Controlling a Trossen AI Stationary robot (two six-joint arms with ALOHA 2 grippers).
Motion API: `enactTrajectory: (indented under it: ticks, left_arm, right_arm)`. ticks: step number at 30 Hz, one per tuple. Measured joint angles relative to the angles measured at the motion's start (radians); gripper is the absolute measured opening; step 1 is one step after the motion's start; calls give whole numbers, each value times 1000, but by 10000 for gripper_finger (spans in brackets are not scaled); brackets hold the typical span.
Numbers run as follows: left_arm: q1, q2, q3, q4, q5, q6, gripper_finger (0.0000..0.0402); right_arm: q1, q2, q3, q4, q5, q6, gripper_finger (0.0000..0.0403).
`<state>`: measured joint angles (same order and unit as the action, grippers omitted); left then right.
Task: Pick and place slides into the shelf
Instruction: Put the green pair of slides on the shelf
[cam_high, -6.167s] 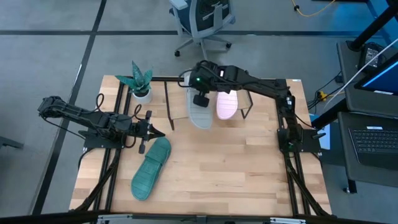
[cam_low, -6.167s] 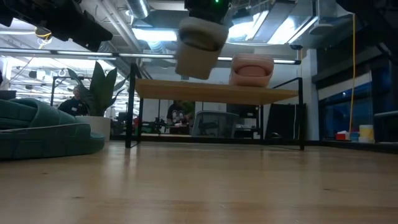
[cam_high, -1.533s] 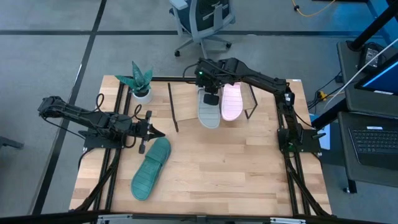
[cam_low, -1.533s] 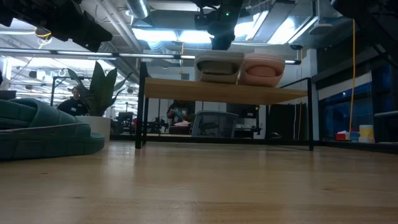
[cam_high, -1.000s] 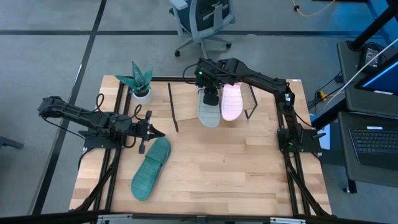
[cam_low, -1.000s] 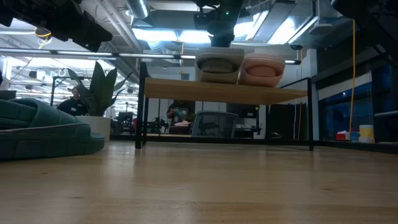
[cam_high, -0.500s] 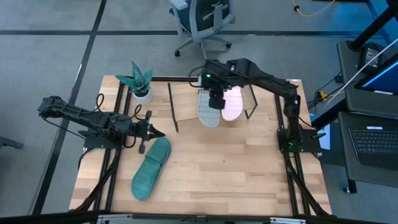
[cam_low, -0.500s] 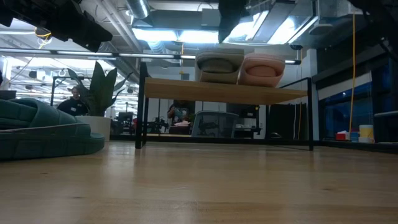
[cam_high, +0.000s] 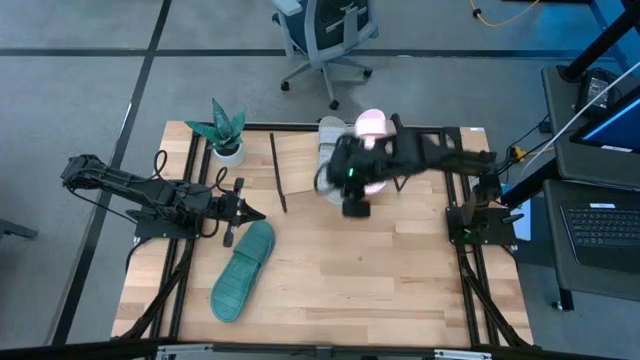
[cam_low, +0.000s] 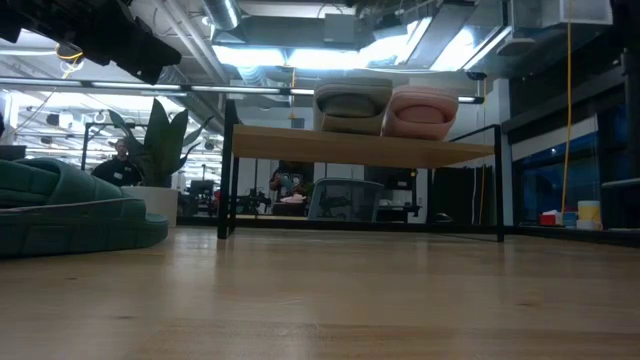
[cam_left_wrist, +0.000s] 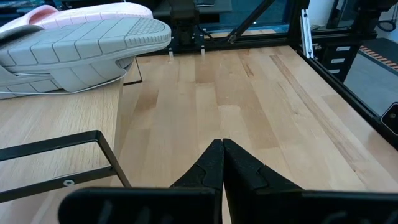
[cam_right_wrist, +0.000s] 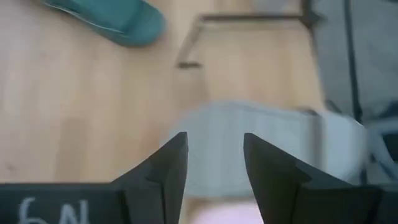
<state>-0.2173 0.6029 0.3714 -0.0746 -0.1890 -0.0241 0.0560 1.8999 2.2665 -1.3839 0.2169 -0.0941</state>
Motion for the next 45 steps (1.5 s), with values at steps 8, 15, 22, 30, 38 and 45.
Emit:
enactTrajectory:
  ticks: [8,15,22,30,38,45]
  left_arm:
    - [0,0,0,0,0,0,0]
    - [0,0,0,0,0,0,0]
    - [0,0,0,12,0,5,0]
    - [0,0,0,89,0,4,0]
    - [0,0,0,140,0,3,0]
    - [1,0,0,222,0,120,0]
  right_arm:
    - [122,-32,-314,234,-1,75,158]
    - [229,-264,-762,665,22,165,158]
    - [338,-518,-1171,1074,94,168,158]
    - [362,-737,-1545,1409,105,185,159]
    - [420,-955,-1780,1634,103,109,159]
    - [435,-1036,-1817,1632,103,89,159]
